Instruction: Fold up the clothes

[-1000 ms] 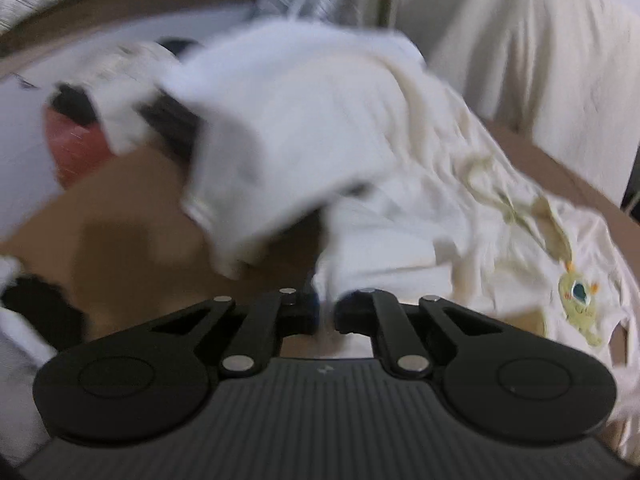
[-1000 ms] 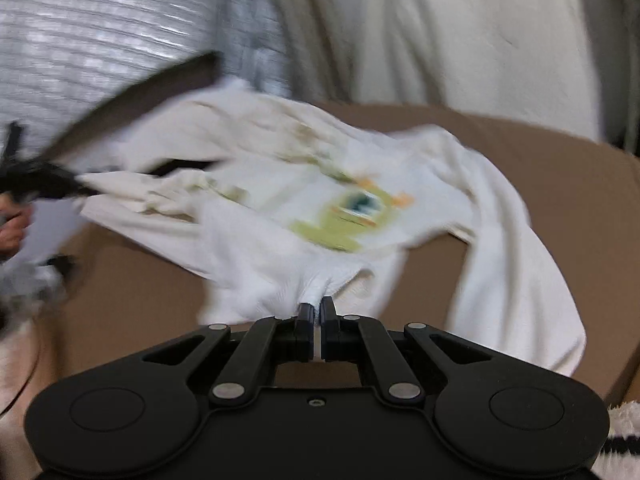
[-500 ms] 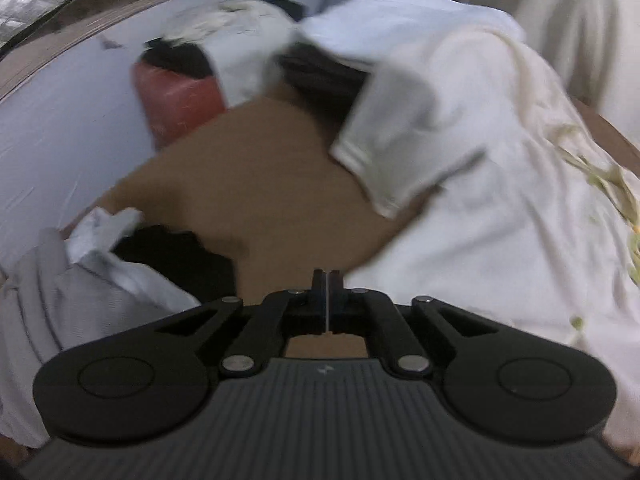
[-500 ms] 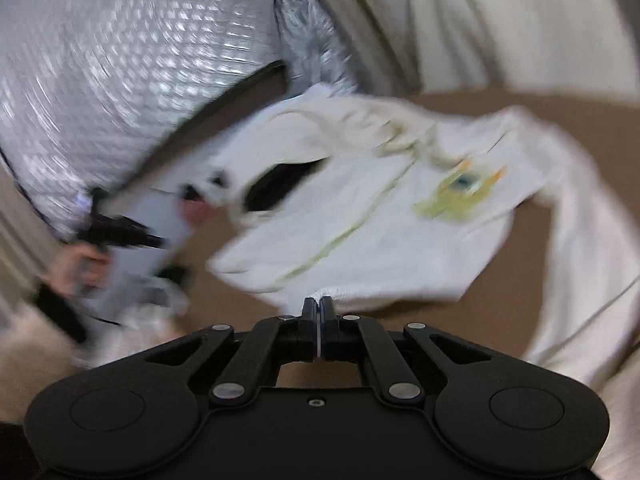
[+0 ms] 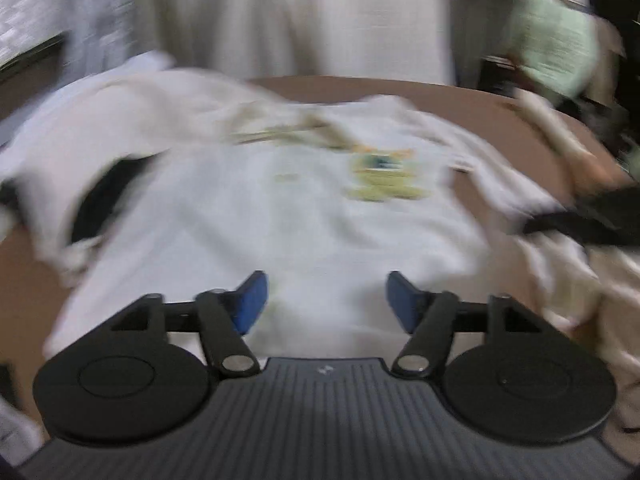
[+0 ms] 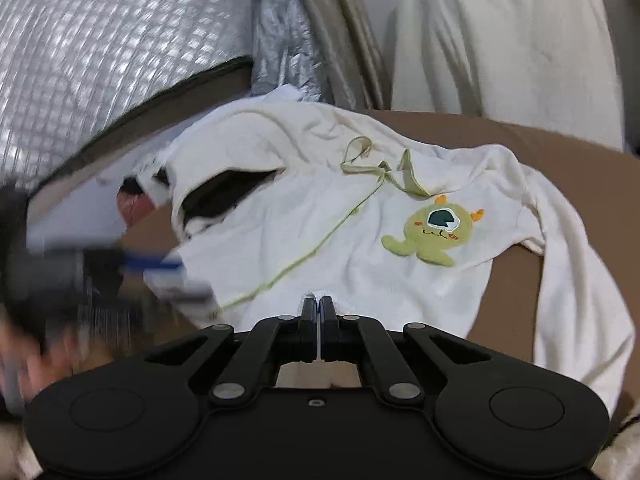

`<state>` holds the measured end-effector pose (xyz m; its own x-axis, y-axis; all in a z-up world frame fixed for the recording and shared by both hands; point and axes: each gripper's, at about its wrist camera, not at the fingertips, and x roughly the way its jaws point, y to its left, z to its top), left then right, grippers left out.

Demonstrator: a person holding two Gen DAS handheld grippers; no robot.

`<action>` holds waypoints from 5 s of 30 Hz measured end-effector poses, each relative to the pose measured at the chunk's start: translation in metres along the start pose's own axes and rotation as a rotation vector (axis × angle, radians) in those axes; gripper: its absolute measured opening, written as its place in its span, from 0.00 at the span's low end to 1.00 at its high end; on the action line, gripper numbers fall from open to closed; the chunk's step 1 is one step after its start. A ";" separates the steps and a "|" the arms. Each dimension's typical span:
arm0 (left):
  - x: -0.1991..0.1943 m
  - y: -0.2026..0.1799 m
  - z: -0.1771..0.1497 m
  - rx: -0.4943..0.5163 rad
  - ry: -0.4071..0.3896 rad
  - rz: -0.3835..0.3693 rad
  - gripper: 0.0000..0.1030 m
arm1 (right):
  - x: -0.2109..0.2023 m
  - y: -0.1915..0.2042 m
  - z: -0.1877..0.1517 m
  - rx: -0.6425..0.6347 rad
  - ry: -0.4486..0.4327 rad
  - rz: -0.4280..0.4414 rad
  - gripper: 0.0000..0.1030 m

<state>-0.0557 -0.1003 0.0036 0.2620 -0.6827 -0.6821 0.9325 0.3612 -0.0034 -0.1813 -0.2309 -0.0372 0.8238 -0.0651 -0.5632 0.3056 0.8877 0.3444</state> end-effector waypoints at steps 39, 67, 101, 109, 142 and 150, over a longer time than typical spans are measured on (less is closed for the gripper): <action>0.038 0.054 -0.021 -0.262 -0.089 -0.108 0.05 | 0.080 0.032 -0.030 -0.050 0.029 -0.228 0.00; 0.024 0.056 -0.029 -0.313 -0.095 -0.209 0.06 | 0.072 0.024 -0.057 0.025 -0.001 -0.141 0.02; -0.007 0.162 -0.014 -0.533 0.212 0.231 0.83 | 0.009 -0.029 -0.090 0.287 0.197 -0.402 0.20; 0.017 0.213 -0.038 -0.739 0.273 0.191 0.83 | 0.016 0.059 -0.055 -0.035 0.000 -0.219 0.22; 0.022 0.310 -0.127 -1.158 0.183 0.123 0.68 | 0.261 0.180 -0.056 -0.755 0.257 0.042 0.18; 0.022 0.321 -0.141 -1.256 0.150 0.096 0.68 | 0.220 0.198 -0.047 -0.614 0.237 0.063 0.03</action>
<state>0.2140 0.0906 -0.1154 0.2078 -0.5717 -0.7937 0.0125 0.8129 -0.5823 0.0381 -0.0476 -0.1286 0.6821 0.0355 -0.7304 -0.1257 0.9896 -0.0694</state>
